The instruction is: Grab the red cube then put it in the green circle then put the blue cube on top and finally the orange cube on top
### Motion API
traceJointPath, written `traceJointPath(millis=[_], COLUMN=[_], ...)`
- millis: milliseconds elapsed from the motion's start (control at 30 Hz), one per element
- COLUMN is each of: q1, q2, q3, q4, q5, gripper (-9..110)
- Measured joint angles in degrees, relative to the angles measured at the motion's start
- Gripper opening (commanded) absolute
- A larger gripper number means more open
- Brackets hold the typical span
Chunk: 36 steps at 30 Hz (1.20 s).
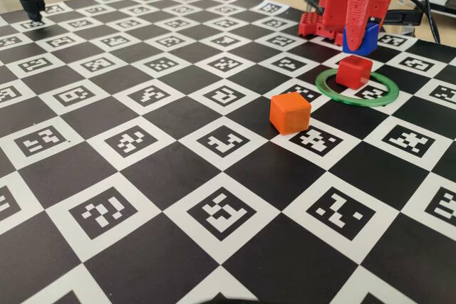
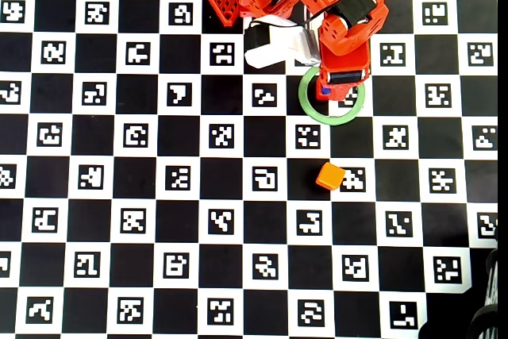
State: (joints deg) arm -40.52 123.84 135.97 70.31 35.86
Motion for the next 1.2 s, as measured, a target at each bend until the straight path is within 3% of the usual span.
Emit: traceJointPath(millis=[1200], q1=[0.7], q2=[0.0], q3=[1.6], q4=[-2.1], q5=[-0.6], gripper=[-5])
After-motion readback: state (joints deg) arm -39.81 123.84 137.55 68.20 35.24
